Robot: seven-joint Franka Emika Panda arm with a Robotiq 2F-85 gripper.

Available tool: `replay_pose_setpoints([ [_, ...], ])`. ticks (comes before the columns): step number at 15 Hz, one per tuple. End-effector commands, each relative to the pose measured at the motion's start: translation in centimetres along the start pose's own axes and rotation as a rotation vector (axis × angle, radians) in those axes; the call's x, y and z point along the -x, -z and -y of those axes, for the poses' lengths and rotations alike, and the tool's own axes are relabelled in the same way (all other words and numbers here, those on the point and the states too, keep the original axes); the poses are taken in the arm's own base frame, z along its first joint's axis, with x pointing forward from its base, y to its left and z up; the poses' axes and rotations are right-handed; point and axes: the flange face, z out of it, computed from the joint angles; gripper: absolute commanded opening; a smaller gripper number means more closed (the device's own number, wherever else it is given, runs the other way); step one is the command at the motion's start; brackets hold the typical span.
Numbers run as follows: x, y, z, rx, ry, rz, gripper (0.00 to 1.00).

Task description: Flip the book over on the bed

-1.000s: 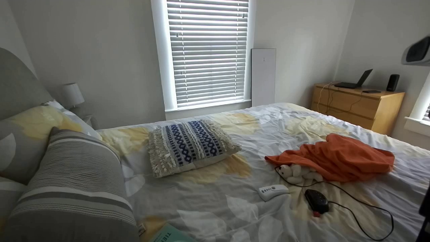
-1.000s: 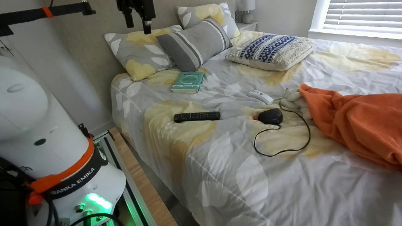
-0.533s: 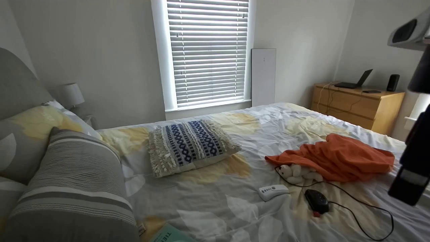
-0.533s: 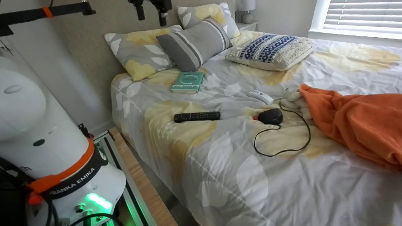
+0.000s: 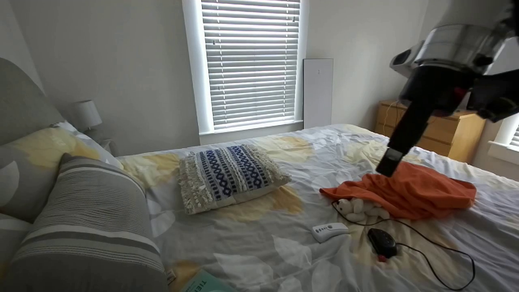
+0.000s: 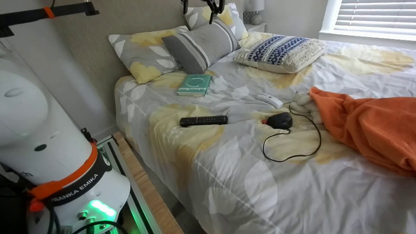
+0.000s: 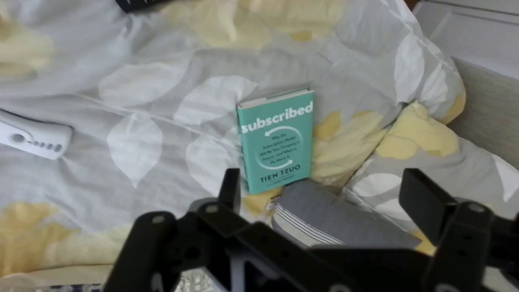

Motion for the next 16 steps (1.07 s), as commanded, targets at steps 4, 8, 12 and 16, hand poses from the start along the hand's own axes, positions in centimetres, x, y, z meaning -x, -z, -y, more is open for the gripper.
replay_pose_setpoints([
  [4, -9.4, -9.8, -3.3, -0.323, 0.1, 0.078, 1.0],
  [8, -10.9, -16.5, -4.5, -0.428, 0.011, 0.221, 1.0],
  [12, -10.0, -15.8, -4.0, -0.385, 0.05, 0.183, 1.0],
  [16, -10.2, -14.3, -3.6, -0.372, 0.061, 0.163, 1.0],
])
